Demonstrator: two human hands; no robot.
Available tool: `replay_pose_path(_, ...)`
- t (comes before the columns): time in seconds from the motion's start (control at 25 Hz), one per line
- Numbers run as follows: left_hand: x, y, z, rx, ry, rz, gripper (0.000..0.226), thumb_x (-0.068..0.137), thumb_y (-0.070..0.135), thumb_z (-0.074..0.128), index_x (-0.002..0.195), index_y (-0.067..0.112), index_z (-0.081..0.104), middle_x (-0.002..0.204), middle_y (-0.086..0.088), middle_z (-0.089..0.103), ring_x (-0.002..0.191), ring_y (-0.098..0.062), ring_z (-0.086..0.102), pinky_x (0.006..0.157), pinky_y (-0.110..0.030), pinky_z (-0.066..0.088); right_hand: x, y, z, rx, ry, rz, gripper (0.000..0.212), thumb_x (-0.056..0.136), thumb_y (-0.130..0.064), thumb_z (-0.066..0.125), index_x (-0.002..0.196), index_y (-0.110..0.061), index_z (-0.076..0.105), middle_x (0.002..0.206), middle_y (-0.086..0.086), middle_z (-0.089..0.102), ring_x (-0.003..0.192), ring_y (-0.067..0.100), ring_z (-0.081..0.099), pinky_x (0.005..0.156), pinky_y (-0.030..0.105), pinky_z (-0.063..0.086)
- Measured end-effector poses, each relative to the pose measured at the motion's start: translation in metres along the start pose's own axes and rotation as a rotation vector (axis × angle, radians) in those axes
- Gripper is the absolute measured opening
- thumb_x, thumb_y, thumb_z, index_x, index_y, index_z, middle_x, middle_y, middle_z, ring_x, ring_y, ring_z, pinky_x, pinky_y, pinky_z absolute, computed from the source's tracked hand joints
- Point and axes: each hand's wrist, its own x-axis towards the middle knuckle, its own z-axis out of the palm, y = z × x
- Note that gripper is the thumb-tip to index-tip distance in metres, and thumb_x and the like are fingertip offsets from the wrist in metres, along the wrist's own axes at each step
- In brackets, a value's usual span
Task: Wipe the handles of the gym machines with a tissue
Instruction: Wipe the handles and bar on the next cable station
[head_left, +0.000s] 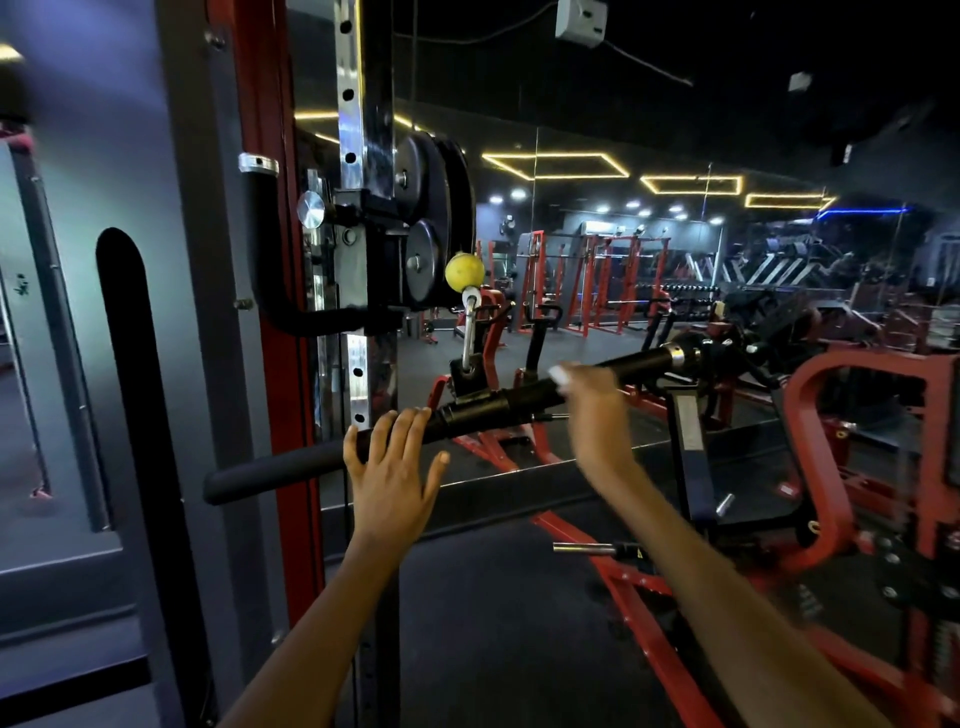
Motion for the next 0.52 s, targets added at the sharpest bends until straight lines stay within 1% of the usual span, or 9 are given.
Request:
replay_pose_path(0.08,0.001,-0.002,-0.001,-0.002,-0.022,0.004,0.064,0.100,0.057,0.013,0.139,0.016,0.042,0.135,-0.004,0.051,0.131,-0.022,0.034,0.114,-0.047,0.001,-0.026,-0.027,0.014,-0.048,-0.089,-0.307,0.039,0.078,0.007,0.061,0.117,0.005,0.059,0.110,0.015,0.062,0.102,0.023,0.059,0.094,0.029,0.049)
replay_pose_path(0.12,0.001,-0.004,-0.002,-0.003,-0.033,0.008,0.064,0.100,0.057,0.013,0.139,0.016,0.042,0.135,-0.004,0.051,0.132,-0.022,0.034,0.115,-0.047,-0.001,-0.023,-0.023,0.014,-0.116,-0.098,-0.421,0.040,0.076,0.007,0.063,0.116,0.003,0.061,0.113,0.015,0.062,0.106,0.027,0.059,0.097,0.035,0.047)
replay_pose_path(0.16,0.002,-0.006,-0.003,-0.002,-0.042,0.012,0.064,0.100,0.057,0.013,0.140,0.016,0.042,0.136,-0.004,0.050,0.132,-0.022,0.034,0.115,-0.046,-0.002,-0.012,-0.004,0.008,-0.157,-0.102,-0.414,0.037,0.078,0.006,0.061,0.115,0.002,0.062,0.115,0.016,0.061,0.109,0.029,0.057,0.100,0.037,0.044)
replay_pose_path(0.2,0.002,-0.007,-0.004,-0.001,-0.049,0.018,0.064,0.100,0.057,0.013,0.140,0.016,0.042,0.137,-0.004,0.050,0.133,-0.022,0.034,0.115,-0.045,-0.003,0.000,0.014,-0.001,-0.212,-0.064,-0.329,0.032,0.083,0.004,0.057,0.115,0.000,0.062,0.118,0.015,0.059,0.112,0.029,0.054,0.103,0.037,0.040)
replay_pose_path(0.28,0.002,-0.008,-0.005,0.001,-0.054,0.023,0.065,0.100,0.057,0.013,0.140,0.017,0.042,0.137,-0.004,0.050,0.133,-0.023,0.034,0.116,-0.044,-0.004,0.029,0.074,-0.019,-0.326,-0.036,-0.010,0.029,0.090,-0.001,0.050,0.116,-0.004,0.061,0.121,0.014,0.055,0.114,0.028,0.051,0.105,0.036,0.037)
replay_pose_path(0.36,0.001,-0.006,-0.006,0.000,-0.048,0.013,0.065,0.099,0.057,0.013,0.139,0.016,0.043,0.136,-0.004,0.050,0.132,-0.023,0.035,0.116,-0.043,-0.005,0.045,0.109,-0.030,-0.269,-0.017,0.268,0.029,0.087,-0.008,0.053,0.115,-0.007,0.061,0.116,0.011,0.057,0.106,0.026,0.055,0.098,0.037,0.043)
replay_pose_path(0.4,0.000,-0.005,-0.006,-0.001,-0.042,0.007,0.065,0.099,0.058,0.013,0.139,0.016,0.044,0.135,-0.004,0.051,0.132,-0.023,0.035,0.116,-0.043,-0.006,0.044,0.096,-0.029,-0.169,0.007,0.323,0.028,0.087,-0.011,0.052,0.113,-0.006,0.060,0.108,0.007,0.059,0.095,0.021,0.058,0.090,0.035,0.046)
replay_pose_path(0.48,0.000,-0.003,-0.005,0.001,-0.034,-0.003,0.066,0.099,0.058,0.013,0.138,0.015,0.046,0.135,-0.005,0.052,0.132,-0.023,0.036,0.116,-0.044,-0.004,0.024,0.042,-0.011,-0.036,-0.063,0.238,0.019,0.091,-0.009,0.049,0.107,-0.003,0.059,0.087,0.001,0.055,0.075,0.013,0.056,0.076,0.029,0.044)
replay_pose_path(0.52,0.000,-0.003,-0.005,0.006,-0.035,-0.006,0.066,0.099,0.058,0.013,0.138,0.015,0.046,0.135,-0.005,0.052,0.132,-0.024,0.036,0.115,-0.045,-0.003,0.012,0.011,-0.002,0.039,-0.091,0.126,0.014,0.092,-0.007,0.049,0.102,-0.004,0.059,0.084,0.002,0.055,0.074,0.014,0.055,0.074,0.027,0.045)
